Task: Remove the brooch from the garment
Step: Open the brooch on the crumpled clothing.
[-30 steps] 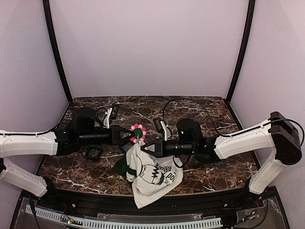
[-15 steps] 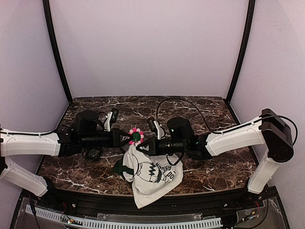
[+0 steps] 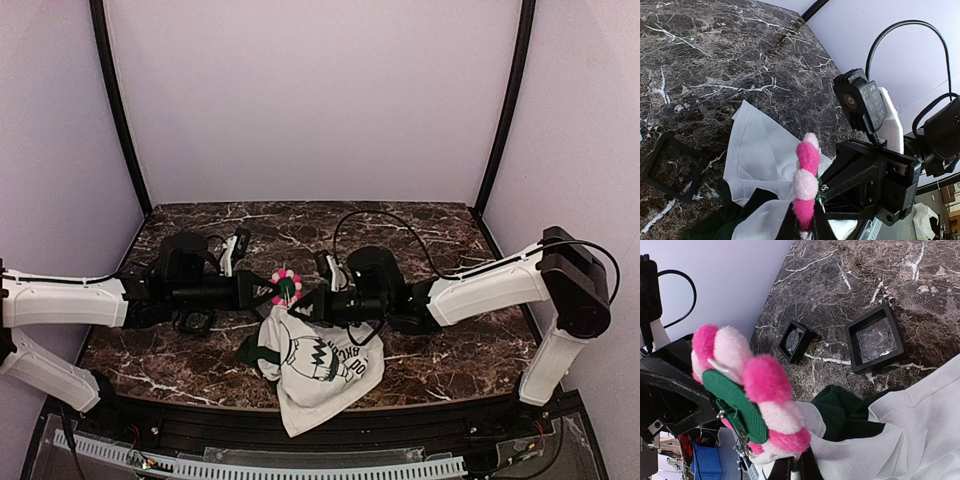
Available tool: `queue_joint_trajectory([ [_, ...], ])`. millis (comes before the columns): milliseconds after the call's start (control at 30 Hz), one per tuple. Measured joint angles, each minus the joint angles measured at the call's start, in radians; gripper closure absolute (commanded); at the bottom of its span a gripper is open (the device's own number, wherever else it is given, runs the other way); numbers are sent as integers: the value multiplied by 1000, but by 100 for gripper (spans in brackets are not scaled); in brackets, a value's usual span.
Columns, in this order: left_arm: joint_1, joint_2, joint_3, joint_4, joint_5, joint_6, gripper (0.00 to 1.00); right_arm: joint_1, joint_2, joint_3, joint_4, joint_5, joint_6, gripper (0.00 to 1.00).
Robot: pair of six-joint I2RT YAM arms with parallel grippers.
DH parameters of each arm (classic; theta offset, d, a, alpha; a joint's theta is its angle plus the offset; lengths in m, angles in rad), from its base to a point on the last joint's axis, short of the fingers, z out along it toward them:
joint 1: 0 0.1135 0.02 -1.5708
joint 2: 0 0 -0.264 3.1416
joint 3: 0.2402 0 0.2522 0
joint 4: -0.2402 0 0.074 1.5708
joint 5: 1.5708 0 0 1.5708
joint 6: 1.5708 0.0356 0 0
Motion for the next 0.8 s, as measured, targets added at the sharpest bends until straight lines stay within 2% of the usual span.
queue_joint_trajectory([
  [233,0,1,-2,1,8,-1,92,-9,2,2,-2,7,24,100],
  [500,0,11,-4,5,32,-11,81,-17,15,16,-10,16,31,100],
  [667,0,23,-6,4,47,-13,90,-23,20,24,-9,19,30,100],
  [800,0,24,-6,4,48,-14,89,-23,20,25,-10,23,27,100],
])
